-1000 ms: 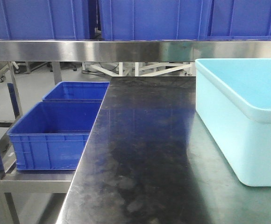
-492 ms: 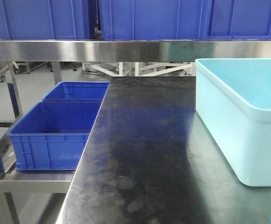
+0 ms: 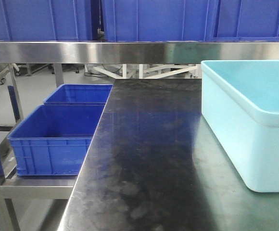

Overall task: Pick red cube and place on left shelf
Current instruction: 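Lower the open right gripper around the red cube and close it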

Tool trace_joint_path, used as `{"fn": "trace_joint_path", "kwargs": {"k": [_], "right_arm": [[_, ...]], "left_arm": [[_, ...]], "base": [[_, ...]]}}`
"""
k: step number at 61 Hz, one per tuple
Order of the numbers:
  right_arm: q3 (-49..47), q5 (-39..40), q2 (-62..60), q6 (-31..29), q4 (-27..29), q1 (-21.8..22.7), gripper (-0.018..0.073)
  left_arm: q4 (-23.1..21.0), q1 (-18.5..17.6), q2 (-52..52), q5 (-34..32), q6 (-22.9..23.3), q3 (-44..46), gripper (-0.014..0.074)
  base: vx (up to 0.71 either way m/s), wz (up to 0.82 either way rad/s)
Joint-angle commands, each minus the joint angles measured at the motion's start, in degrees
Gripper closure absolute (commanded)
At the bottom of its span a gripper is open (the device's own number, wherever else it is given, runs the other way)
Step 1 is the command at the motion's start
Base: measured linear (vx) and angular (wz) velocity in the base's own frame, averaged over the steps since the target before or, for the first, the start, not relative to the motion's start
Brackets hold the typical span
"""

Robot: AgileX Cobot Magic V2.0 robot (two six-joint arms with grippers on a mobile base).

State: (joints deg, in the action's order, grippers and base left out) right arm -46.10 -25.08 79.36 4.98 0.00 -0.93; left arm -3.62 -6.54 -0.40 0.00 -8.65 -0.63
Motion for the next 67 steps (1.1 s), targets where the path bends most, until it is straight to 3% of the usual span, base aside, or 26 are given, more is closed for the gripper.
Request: {"fn": "trace_joint_path", "kwargs": {"k": [1,51,58,67], "right_arm": [[-2.17,2.71,-0.31,-0.1,-0.39,0.28,-0.0034],[-2.17,5.77,7.4,-0.1,-0.71,0.35,-0.0018],[-2.17,5.49,7.47,-0.1,-0.74,0.35,0.013],[-2.17,5.68,6.5,-0.1,-0.74,0.35,0.0448]], "left_arm": [[-0.22,-0.34,0.46,-4.8,-0.11,-1.26,0.0491],[-0.22,-0.34,0.46,-4.8,-0.11,-1.26,0.0491],[-0.22,-0.34,0.46,-4.8,-0.11,-1.26,0.0491],[-0.22,-0.34,0.46,-4.8,-0.11,-1.26,0.0491]], "base": [[0.0,0.0],[0.0,0.0],[0.0,0.0],[0.0,0.0]]}}
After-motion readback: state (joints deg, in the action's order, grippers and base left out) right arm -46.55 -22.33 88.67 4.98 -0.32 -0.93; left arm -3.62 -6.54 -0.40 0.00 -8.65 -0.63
